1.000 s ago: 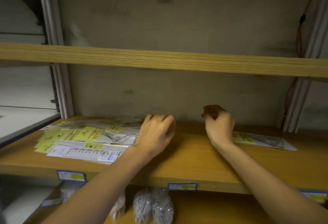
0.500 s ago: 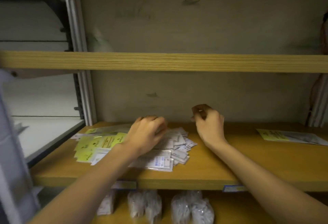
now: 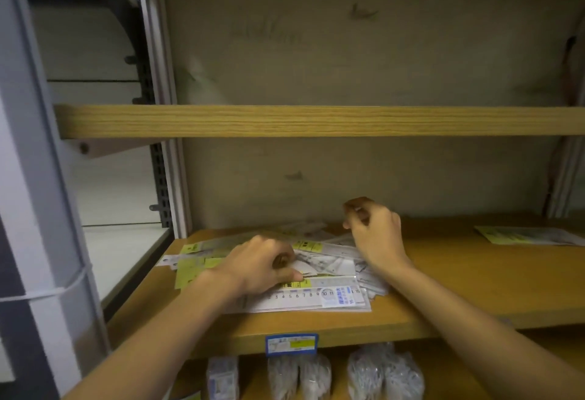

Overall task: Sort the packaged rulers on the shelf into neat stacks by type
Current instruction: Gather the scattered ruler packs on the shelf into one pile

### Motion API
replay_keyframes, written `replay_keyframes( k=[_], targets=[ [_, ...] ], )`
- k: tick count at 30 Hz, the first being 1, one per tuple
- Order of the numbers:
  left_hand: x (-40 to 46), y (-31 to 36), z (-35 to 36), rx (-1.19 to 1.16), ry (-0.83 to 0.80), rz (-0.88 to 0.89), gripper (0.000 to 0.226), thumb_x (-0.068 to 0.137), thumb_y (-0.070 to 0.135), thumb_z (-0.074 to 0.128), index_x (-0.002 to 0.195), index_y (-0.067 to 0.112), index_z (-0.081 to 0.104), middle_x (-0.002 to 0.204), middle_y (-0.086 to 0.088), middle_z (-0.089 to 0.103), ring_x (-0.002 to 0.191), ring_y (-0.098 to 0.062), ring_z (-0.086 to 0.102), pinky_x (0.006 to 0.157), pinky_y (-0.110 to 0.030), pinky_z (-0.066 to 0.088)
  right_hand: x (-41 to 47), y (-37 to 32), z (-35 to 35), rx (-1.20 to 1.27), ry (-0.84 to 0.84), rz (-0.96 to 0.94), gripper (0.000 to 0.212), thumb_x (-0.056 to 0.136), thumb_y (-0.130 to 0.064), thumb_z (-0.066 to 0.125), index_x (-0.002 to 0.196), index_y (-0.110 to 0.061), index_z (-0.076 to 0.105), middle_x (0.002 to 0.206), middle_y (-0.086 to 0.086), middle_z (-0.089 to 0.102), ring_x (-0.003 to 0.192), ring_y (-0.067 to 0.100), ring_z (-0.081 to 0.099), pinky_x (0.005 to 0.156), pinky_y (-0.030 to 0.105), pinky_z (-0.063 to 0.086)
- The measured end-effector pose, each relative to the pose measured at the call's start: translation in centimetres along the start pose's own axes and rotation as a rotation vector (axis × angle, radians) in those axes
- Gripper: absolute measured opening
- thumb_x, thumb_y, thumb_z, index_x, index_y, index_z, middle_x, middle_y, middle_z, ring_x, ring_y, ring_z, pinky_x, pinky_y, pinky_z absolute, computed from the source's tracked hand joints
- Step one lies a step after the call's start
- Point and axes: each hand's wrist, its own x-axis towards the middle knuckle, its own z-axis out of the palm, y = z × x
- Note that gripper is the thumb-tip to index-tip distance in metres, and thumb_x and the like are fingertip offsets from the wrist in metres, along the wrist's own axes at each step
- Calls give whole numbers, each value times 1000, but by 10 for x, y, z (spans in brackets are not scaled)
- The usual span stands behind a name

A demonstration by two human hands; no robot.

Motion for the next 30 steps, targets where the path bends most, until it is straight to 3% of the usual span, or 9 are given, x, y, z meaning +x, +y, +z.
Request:
replay_keyframes(
  k=[9, 14, 20, 25, 30],
  targets=[
    [1, -5, -2, 26, 38, 111, 35, 91, 55, 50, 111, 32, 66, 108, 9, 68, 98, -13, 62, 84, -37, 53, 17, 10, -13, -67, -10, 10, 14, 94, -22, 58, 89, -21, 70, 72, -2, 73, 78, 18, 69, 74, 27, 47],
    [5, -2, -9, 87, 94, 164, 24, 95, 42, 51, 108, 29, 66, 106, 5, 69, 97, -20, 63, 81, -38, 52, 22, 13, -19, -89, -32, -14, 15, 95, -24, 57, 92, -19, 71, 75, -1, 73, 80, 20, 68, 68, 25, 41],
    [10, 8, -17, 262, 162, 136, 23, 102, 31, 36, 117, 23, 52, 116, -3, 62, 104, -27, 58, 78, -38, 46, 26, 15, -25, -109, -44, -13, 15, 96, -26, 56, 93, -20, 70, 76, -2, 72, 80, 17, 67, 65, 22, 34],
    [10, 11, -15, 182, 206, 122, 27, 93, 21, 48, 120, 26, 52, 120, 2, 59, 103, -24, 57, 81, -35, 48, 26, 19, -28, -103, -52, -8, 15, 96, -24, 57, 93, -17, 70, 75, -2, 72, 78, 18, 68, 67, 25, 43],
    [8, 9, -18, 116, 238, 123, 29, 87, 28, 52, 115, 24, 59, 114, 4, 58, 104, -22, 56, 80, -34, 48, 27, 23, -29, -98, -60, -14, 14, 95, -23, 58, 91, -17, 71, 72, -3, 71, 77, 19, 68, 70, 27, 47]
  ],
)
